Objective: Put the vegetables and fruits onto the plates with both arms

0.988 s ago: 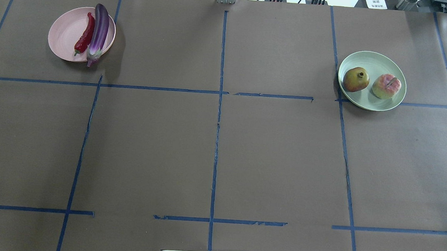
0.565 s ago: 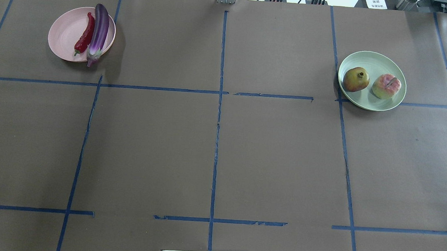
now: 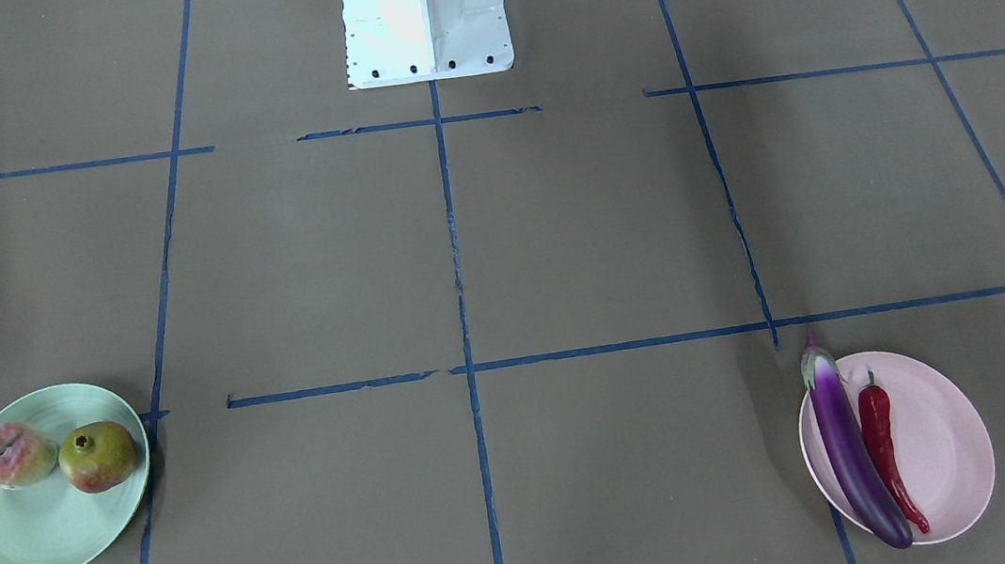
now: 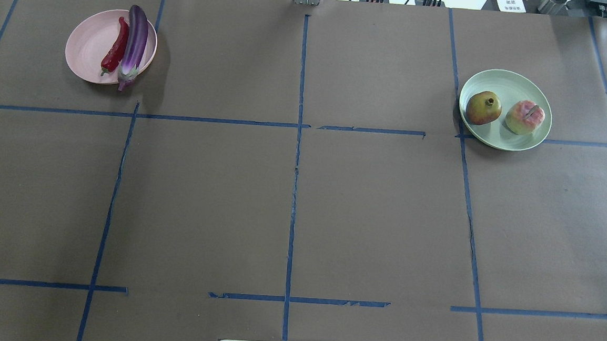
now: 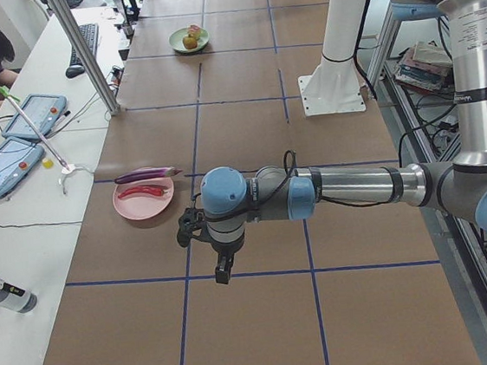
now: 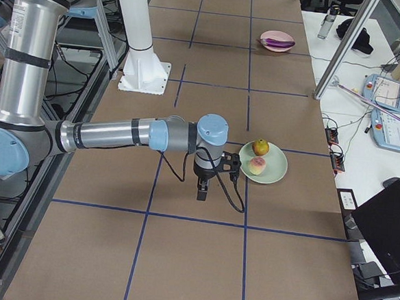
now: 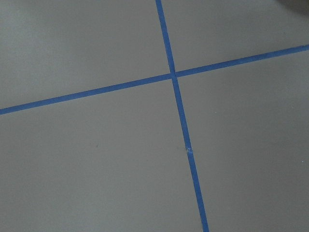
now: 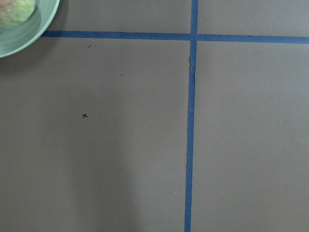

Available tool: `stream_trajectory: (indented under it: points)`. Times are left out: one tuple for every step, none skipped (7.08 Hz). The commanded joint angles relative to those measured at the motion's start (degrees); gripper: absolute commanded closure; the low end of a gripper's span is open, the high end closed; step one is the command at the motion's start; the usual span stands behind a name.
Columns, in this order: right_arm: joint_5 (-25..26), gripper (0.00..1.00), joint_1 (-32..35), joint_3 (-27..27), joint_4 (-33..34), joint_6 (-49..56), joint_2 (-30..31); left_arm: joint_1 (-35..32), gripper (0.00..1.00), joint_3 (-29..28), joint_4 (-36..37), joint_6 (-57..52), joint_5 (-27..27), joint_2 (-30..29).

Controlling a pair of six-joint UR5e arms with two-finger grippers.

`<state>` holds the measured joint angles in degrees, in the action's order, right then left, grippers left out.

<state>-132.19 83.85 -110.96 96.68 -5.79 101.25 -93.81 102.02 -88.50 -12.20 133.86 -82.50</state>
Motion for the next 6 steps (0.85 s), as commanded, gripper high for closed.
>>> stream_trajectory:
  points:
    - [0.0,0.0,0.0,-0.4,0.0,-0.1,0.0,-0.1,0.0,0.0,-0.1,0.1,0.0,0.1]
    - [0.0,0.0,0.0,-0.4,0.0,-0.1,0.0,-0.1,0.0,0.0,-0.1,0.1,0.0,0.1]
    - [0.0,0.0,0.0,-0.4,0.0,0.0,0.0,-0.1,0.0,0.2,-0.1,0.2,0.1,0.0]
    - [0.0,0.0,0.0,-0.7,0.0,-0.1,0.0,-0.1,0.0,0.0,-0.1,0.2,0.1,0.0]
    - [-0.2,0.0,0.0,-0.7,0.0,-0.1,0.0,0.0,0.0,-0.1,0.0,0.3,0.0,0.0]
    - [-0.7,0.0,0.0,-0.7,0.0,0.0,0.1,0.0,0.0,-0.7,0.3,0.3,-0.5,0.0]
